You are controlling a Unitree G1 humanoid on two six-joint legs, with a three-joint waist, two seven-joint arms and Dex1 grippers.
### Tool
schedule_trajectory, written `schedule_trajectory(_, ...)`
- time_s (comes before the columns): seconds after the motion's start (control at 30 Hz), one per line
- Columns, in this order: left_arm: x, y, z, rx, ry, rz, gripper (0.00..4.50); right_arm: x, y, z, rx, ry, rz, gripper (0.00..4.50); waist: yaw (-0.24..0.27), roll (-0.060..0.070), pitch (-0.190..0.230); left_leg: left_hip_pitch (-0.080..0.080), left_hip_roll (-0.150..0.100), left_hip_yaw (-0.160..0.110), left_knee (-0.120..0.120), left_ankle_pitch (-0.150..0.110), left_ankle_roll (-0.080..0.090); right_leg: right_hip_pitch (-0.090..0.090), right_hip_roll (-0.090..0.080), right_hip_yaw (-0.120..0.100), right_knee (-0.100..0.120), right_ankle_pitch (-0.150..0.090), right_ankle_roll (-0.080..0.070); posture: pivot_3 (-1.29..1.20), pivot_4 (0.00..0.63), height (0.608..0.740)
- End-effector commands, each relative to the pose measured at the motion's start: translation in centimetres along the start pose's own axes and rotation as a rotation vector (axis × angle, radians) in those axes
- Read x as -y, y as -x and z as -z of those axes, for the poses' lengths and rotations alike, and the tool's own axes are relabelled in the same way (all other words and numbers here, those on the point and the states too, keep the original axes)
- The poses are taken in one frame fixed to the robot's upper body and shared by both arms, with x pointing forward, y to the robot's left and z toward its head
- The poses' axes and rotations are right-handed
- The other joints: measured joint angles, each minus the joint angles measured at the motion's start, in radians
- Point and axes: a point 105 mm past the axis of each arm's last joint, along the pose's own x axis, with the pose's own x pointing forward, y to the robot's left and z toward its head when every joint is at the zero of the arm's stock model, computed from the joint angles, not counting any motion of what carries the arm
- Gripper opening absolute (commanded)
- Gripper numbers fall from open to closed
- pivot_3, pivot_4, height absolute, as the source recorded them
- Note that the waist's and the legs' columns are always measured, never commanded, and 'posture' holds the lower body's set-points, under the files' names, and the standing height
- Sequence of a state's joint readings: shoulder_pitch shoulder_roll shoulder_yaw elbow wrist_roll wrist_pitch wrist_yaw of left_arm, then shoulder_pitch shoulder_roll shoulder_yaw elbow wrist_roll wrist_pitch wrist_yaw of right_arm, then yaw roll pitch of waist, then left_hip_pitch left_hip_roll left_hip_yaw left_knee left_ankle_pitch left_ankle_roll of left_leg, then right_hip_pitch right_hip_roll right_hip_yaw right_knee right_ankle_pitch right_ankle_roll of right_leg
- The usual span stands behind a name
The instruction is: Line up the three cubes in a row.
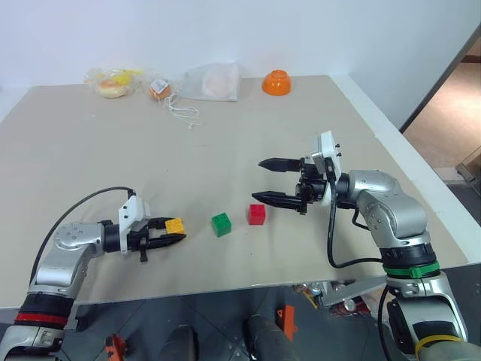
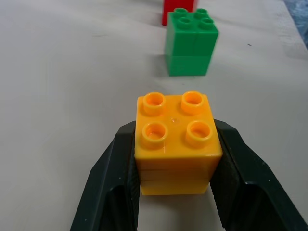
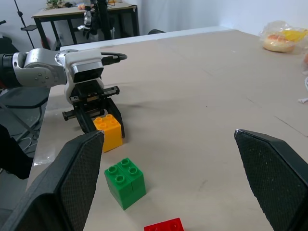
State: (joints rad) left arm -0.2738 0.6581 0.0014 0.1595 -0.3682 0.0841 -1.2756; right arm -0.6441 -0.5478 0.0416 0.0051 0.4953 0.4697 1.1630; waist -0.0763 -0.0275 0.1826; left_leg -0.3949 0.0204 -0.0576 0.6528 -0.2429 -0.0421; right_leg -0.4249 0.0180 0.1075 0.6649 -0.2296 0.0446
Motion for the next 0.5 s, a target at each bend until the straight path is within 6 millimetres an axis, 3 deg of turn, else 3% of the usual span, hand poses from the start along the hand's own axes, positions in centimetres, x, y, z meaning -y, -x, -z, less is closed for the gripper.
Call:
schedule_trajectory(0.03,-0.5,0.0,-0.8,0.002,-0.054,0.02,1.34,-0.3,0.0,-1.2,0.015,0.049,-0.017,4.5,0.0,0.0,0.0,0.0,0.0,0.0,0.0,0.0,0.0,0.0,0.0,0.0,0.0,0.0,0.0,0.0,0.15,0.74)
schedule_trajectory(0.2,-1.4,0.4,-0.3,-0.015,-0.061,0.019,1.34,-0.3,0.3,-1.2,0.012,0.048,-0.005,4.5,-0.001,0.0,0.0,0.0,0.0,0.0,0.0,0.0,0.0,0.0,0.0,0.0,0.0,0.0,0.0,0.0,0.15,0.74)
schedule_trajectory(0.23,-1.6,0.4,-0.4,-0.013,-0.059,0.018,2.39,-0.2,0.4,-1.2,0.011,0.048,-0.002,4.5,0.0,0.0,0.0,0.0,0.0,0.0,0.0,0.0,0.0,0.0,0.0,0.0,0.0,0.0,0.0,0.0,0.15,0.74)
schedule_trajectory(0.43,-2.0,-0.2,-1.0,0.018,-0.065,0.011,4.37,-0.2,0.4,-1.2,0.011,0.046,0.001,4.5,0.0,0.0,0.0,0.0,0.0,0.0,0.0,0.0,0.0,0.0,0.0,0.0,0.0,0.0,0.0,0.0,0.15,0.74)
schedule_trajectory(0.5,-1.8,-0.1,-0.8,0.011,-0.075,0.015,4.46,-0.2,0.3,-1.2,0.011,0.046,0.001,4.5,-0.001,0.0,0.0,0.0,0.0,0.0,0.0,0.0,0.0,0.0,0.0,0.0,0.0,0.0,0.0,0.0,0.15,0.74)
